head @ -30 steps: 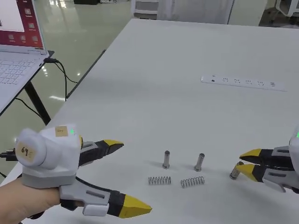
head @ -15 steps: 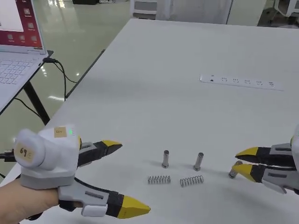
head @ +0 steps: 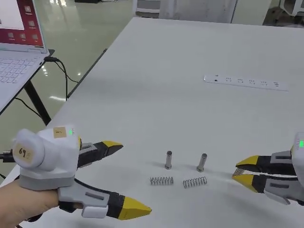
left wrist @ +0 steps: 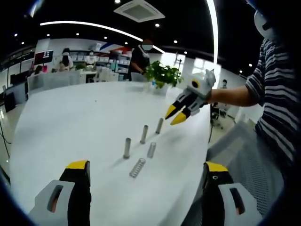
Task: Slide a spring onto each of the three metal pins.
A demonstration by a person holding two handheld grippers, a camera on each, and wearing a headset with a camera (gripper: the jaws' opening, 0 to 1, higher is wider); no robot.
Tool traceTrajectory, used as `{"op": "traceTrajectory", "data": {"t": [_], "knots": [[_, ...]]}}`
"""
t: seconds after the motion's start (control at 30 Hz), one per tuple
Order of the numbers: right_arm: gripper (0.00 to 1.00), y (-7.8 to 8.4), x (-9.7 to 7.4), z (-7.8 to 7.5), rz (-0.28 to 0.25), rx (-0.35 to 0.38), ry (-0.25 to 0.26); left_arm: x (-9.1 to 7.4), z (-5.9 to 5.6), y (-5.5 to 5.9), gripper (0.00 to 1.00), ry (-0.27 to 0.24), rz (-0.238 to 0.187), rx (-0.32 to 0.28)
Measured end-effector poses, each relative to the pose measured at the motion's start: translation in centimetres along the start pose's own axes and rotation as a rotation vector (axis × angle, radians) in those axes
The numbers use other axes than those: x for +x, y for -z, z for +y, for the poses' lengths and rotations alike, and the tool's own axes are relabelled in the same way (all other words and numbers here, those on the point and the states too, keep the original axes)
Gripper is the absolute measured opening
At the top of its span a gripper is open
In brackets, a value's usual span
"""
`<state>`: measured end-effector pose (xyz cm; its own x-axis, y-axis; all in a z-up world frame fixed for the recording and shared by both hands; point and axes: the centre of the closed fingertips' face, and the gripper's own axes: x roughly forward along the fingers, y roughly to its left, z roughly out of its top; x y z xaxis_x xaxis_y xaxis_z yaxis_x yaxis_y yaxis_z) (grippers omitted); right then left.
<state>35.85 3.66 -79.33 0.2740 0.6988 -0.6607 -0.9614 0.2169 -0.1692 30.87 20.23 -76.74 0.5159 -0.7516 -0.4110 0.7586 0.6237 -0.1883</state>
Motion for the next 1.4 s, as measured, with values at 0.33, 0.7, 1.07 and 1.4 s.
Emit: {"op": "traceTrajectory", "data": {"t": [0.33,0.7,1.07,1.4], "knots": [[0.1,0.1,0.9,1.6,0.026,-0.047,-0.044,-0.1,0.1,0.2,0.97,-0.003,0.004,-0.001],[0.1,-0.7,2.5,3.0,0.034,-0.098,-0.094,-0.2,0.1,0.4,0.96,-0.005,0.009,-0.002],[0.11,-1.4,4.7,3.4,0.057,-0.168,-0.136,-0.1,-0.3,0.9,0.96,0.002,0.032,0.012],[0.12,-1.4,6.2,3.4,0.086,-0.208,-0.164,-0.4,0.0,1.0,0.96,-0.005,0.033,0.012]]}}
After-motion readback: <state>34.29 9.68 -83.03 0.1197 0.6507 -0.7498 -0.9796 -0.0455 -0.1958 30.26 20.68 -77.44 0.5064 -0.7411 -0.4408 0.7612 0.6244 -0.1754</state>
